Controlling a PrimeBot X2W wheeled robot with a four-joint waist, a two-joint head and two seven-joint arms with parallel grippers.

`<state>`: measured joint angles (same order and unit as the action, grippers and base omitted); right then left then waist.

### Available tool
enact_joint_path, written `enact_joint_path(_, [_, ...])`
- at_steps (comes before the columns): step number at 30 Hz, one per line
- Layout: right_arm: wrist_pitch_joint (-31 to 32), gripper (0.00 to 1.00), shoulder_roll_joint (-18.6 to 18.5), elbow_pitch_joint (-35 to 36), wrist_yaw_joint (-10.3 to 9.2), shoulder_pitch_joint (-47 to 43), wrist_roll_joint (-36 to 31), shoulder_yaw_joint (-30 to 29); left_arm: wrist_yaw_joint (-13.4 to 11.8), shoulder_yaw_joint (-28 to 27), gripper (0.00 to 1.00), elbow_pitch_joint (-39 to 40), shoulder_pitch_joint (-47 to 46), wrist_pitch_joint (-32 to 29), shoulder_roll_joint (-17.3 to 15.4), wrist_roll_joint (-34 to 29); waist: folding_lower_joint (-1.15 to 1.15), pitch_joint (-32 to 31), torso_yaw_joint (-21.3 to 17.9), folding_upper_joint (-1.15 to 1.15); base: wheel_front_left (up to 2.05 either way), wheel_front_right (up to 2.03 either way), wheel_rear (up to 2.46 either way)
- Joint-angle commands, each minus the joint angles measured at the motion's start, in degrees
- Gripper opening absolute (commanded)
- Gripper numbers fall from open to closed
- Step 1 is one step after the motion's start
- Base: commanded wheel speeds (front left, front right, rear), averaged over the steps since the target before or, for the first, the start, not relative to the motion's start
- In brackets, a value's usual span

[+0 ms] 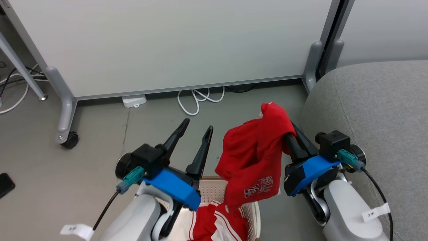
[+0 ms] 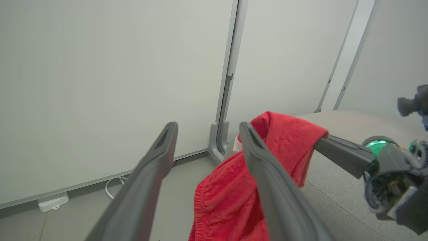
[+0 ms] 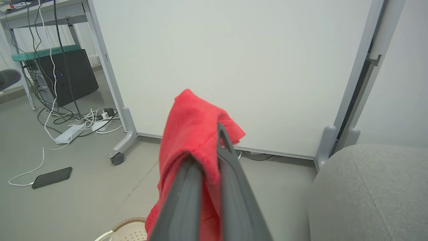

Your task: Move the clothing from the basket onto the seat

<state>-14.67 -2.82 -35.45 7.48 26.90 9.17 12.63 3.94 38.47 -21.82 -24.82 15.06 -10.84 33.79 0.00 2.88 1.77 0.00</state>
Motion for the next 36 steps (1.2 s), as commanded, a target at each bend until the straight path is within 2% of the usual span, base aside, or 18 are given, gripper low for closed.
enact_joint_path(1, [0.23,0.00,-0.12,1.04,0.03,-1.04,0.03,-0.21,0.17,-1.11,1.00,0.74,0.86,0.16,-0.45,-1.07,0.00,0.12,-0.22,0.00,0.00,0.00,0.00])
enact_joint_path(9, [3.78,0.00,-0.13,11.46,0.03,-7.53,-0.35,-1.38,1.17,-10.30,1.00,4.15,10.00,0.16,-1.16,-10.31,0.00,0.71,-2.10,0.00,0.00,0.00,0.00])
enact_joint_path(15, [6.37,0.00,-0.11,17.51,0.03,-11.18,0.42,-1.79,2.30,-15.16,1.00,5.15,13.62,0.17,-0.44,-13.72,0.00,1.14,-3.66,0.00,0.00,0.00,0.00])
enact_joint_path(25, [8.41,0.00,-0.12,22.20,0.03,-13.61,0.89,-2.16,3.47,-16.92,1.00,4.78,14.92,0.16,1.28,-16.44,0.00,1.73,-7.09,0.00,0.00,0.00,0.00])
enact_joint_path(36, [7.93,0.00,-0.11,23.60,0.03,-13.31,2.34,-0.75,3.54,-16.21,1.00,6.20,13.42,0.16,-0.01,-16.71,0.00,4.42,-17.63,0.00,0.00,0.00,0.00])
